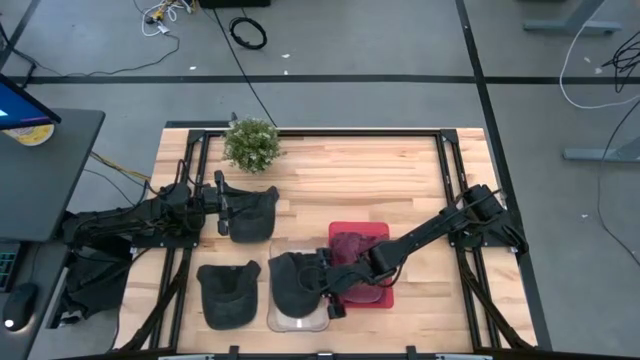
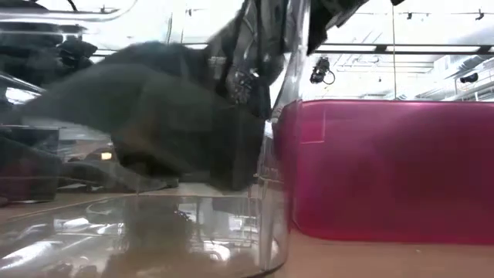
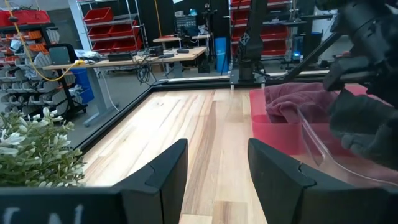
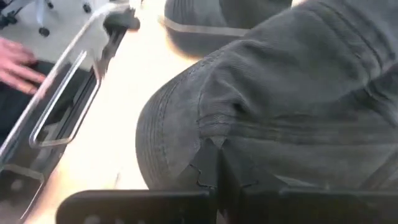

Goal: Pick & Place hat
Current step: Put the top black cap into the transparent bin, then put the bottom black cap into the transparent bin

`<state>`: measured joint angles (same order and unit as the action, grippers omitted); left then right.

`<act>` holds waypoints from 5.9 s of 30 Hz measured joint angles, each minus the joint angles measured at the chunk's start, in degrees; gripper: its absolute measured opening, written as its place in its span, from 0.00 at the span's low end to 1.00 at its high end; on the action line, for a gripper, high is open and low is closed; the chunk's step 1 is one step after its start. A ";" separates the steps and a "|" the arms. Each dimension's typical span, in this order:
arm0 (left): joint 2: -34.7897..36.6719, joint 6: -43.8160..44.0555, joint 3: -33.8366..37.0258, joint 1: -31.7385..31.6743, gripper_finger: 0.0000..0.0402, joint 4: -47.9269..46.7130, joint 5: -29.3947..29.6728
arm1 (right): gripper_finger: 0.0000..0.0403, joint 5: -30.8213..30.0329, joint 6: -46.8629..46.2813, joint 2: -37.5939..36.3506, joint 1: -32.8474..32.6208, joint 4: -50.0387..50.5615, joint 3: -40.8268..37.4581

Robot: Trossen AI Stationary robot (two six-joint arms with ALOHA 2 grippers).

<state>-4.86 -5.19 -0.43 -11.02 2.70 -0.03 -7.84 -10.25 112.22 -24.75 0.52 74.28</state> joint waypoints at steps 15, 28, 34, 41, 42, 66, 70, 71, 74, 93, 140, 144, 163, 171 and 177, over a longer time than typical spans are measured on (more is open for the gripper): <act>0.00 0.01 0.00 0.01 0.43 0.00 -0.02 | 0.04 4.10 -5.37 0.00 0.25 2.57 0.00; 0.00 0.02 0.00 0.01 0.43 0.00 -0.02 | 0.34 4.48 -5.84 -0.30 0.32 2.68 0.00; 0.00 0.00 0.00 0.00 0.43 0.00 -0.02 | 0.46 4.23 -4.89 -2.52 0.32 0.37 -0.04; 0.00 0.01 0.00 0.01 0.43 0.06 -0.02 | 0.49 -0.73 1.70 -1.46 0.67 -15.48 0.03; 0.00 0.00 0.00 -0.01 0.43 0.04 -0.01 | 0.49 -0.76 2.00 -1.10 0.84 -16.27 -0.03; 0.00 0.01 0.00 0.00 0.43 0.01 -0.02 | 0.49 4.26 -14.53 8.01 7.12 -9.72 -0.07; 0.00 0.00 0.00 0.00 0.43 0.02 0.00 | 0.49 5.00 -14.77 7.75 7.12 -14.26 -0.07; 0.00 0.02 0.00 0.01 0.43 0.02 0.00 | 0.49 5.83 -14.77 7.74 7.12 -14.98 -0.07; 0.00 0.01 0.00 -0.01 0.43 0.03 -0.01 | 0.49 9.26 -14.78 7.62 7.18 -17.41 -0.07; 0.00 0.00 0.00 0.01 0.43 0.00 -0.01 | 0.49 12.47 7.80 -8.00 8.99 -10.40 -0.02; 0.00 3.28 0.00 0.01 0.43 0.48 0.04 | 0.49 14.82 7.66 -62.20 28.14 -48.04 -55.99; 0.00 3.32 0.00 0.01 0.43 0.44 0.02 | 0.49 14.86 5.56 -70.67 27.93 -67.99 -68.36; 0.00 12.31 0.00 0.01 0.43 0.15 -0.19 | 0.49 25.15 0.60 -91.80 27.93 -71.74 -73.35; 0.00 15.19 0.00 0.01 0.43 2.71 -5.53 | 0.49 25.42 0.78 -104.07 30.85 -59.29 -73.33; 0.00 15.23 0.00 0.01 0.43 3.26 -6.46 | 0.49 22.09 -0.28 -112.16 33.96 -44.90 -73.22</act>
<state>-4.86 10.04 -0.43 -11.00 5.96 -6.50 14.25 -10.53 0.07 9.21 -44.37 1.06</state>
